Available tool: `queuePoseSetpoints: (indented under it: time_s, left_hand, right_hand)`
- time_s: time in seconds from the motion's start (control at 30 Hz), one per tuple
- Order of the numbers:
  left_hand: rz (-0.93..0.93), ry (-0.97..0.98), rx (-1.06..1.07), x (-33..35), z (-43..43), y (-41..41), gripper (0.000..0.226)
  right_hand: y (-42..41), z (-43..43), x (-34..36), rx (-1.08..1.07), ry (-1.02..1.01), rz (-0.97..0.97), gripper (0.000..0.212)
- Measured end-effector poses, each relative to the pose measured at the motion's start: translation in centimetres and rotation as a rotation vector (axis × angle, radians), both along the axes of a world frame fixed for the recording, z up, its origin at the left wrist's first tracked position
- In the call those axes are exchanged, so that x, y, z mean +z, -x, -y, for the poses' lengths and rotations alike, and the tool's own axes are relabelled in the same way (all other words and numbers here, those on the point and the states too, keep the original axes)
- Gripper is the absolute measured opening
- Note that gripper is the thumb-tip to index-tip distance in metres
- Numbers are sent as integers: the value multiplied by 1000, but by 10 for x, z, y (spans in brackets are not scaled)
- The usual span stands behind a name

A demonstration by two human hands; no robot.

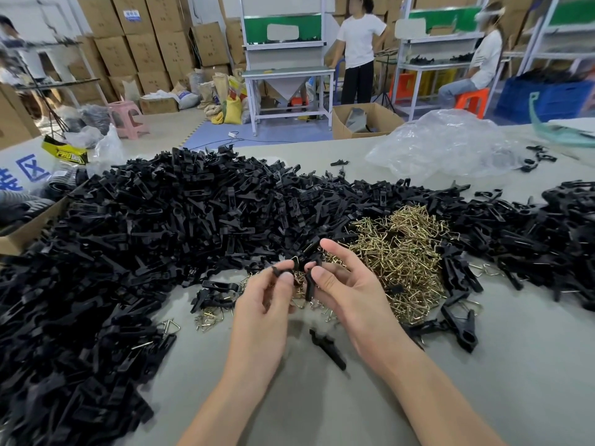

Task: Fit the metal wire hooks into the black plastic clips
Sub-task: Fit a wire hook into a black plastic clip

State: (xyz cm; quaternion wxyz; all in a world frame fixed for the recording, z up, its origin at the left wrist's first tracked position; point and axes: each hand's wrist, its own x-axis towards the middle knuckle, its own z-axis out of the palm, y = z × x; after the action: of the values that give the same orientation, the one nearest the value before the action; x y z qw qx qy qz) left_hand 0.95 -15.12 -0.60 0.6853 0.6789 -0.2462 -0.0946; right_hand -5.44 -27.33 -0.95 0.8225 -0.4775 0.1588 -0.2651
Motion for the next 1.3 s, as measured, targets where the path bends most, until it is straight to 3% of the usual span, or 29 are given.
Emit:
queuePoseSetpoints:
  time_s: [0.33, 0.97, 1.3]
  left_hand:
    - [45, -107, -58, -7, -2, -3, 37]
    - [62, -30, -42, 1, -6, -6, 10]
    - [61, -42, -53, 3, -10, -8, 22]
  right_hand:
    - [1, 1, -1, 49, 77, 10, 51]
    - [1, -3, -1, 103, 195, -12, 33]
    - [4, 1, 1, 173, 149, -6, 29]
